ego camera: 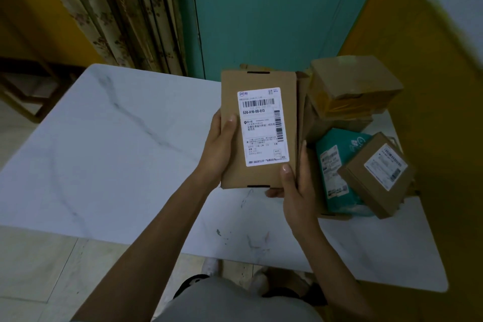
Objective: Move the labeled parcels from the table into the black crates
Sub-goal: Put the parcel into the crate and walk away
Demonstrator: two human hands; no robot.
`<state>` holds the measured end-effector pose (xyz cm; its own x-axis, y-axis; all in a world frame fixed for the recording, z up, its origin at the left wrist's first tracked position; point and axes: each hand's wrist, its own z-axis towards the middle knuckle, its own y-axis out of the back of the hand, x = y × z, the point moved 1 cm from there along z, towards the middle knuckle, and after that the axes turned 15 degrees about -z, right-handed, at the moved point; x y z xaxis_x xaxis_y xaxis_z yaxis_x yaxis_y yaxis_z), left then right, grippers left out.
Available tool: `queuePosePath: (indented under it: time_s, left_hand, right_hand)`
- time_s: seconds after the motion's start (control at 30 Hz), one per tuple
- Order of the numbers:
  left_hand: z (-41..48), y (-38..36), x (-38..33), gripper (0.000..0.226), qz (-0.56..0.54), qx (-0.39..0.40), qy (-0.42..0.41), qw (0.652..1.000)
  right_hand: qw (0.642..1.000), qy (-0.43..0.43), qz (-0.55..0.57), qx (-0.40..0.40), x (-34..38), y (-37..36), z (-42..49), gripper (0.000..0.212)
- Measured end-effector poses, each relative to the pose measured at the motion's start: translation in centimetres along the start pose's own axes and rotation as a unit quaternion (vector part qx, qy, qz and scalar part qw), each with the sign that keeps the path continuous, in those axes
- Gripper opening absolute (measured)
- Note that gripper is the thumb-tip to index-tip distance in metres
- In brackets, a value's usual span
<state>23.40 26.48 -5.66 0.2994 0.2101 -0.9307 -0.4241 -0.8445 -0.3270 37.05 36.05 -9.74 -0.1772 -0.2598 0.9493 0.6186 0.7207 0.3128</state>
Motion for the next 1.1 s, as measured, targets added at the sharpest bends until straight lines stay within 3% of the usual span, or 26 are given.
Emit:
queuePosePath:
  time_s: [0.1,0.47,0.7,1.1]
  left_hand:
    - [-0.2,-0.7,0.0,0.042,-0.006,0.016,-0.004,1.0]
    - [0.7,-0.9,0.9,0.035,-0.014,0.001,0.005,1.0]
    - [0.3,-1.1,0.8,0.03,-0.008,-0.004,-0.014,1.0]
    - [-4.1,1.9,3.9,0.032,-0.023,-0.086,0.017,0.996]
  right_hand:
    - [0.999,-0.021,0.04,-0.013,-0.1,0.3,0.2,0.049]
    - [0.999,-0.023,0.027,-0.035,-0.2,2.3,0.6,0.046]
    - [1.0,-0.02,-0.01,-0.02,-1.6,3.7,0.6,0.054]
    - [0.997,-0.056,0.016,0.05,-4.5,3.5,0.1,0.04]
